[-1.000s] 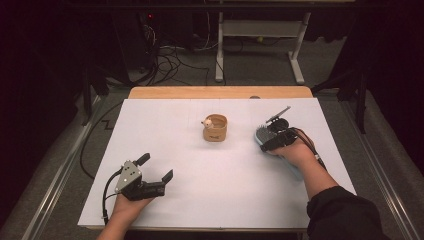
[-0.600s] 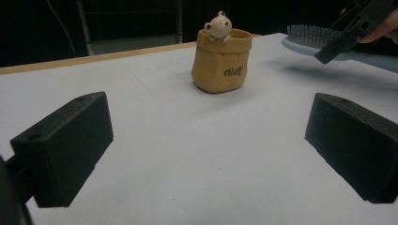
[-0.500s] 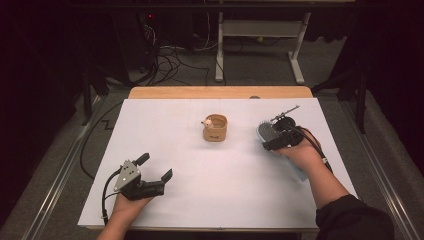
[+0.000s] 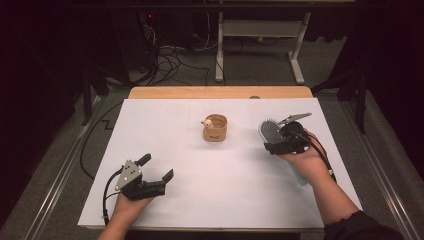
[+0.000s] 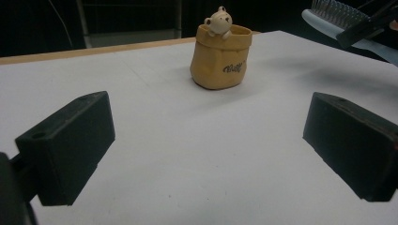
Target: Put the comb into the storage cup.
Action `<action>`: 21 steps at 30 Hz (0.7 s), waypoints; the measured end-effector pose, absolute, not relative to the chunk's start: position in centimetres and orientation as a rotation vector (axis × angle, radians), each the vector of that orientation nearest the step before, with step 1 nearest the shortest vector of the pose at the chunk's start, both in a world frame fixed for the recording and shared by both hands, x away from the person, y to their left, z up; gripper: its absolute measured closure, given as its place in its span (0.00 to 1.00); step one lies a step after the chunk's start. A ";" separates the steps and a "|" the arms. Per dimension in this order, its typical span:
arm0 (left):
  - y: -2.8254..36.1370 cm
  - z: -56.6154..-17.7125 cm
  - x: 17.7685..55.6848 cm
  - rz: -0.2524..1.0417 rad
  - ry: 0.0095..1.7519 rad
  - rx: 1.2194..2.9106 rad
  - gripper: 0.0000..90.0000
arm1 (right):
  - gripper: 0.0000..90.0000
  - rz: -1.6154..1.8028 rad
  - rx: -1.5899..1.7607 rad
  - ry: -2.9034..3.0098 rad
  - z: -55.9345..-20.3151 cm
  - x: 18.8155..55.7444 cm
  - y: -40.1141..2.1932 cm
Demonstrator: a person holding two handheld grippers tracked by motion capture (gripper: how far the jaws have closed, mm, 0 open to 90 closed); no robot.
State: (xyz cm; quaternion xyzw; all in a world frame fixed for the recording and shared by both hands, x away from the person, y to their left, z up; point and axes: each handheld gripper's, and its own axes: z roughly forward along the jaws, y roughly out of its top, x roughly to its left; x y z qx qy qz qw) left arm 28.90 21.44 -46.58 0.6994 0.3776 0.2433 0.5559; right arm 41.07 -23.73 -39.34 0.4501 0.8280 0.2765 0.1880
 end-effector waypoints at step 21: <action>21.3 -46.6 28.9 0.571 0.893 1.656 0.04 | 0.23 1.005 1.228 2.129 -39.8 38.2 -24.8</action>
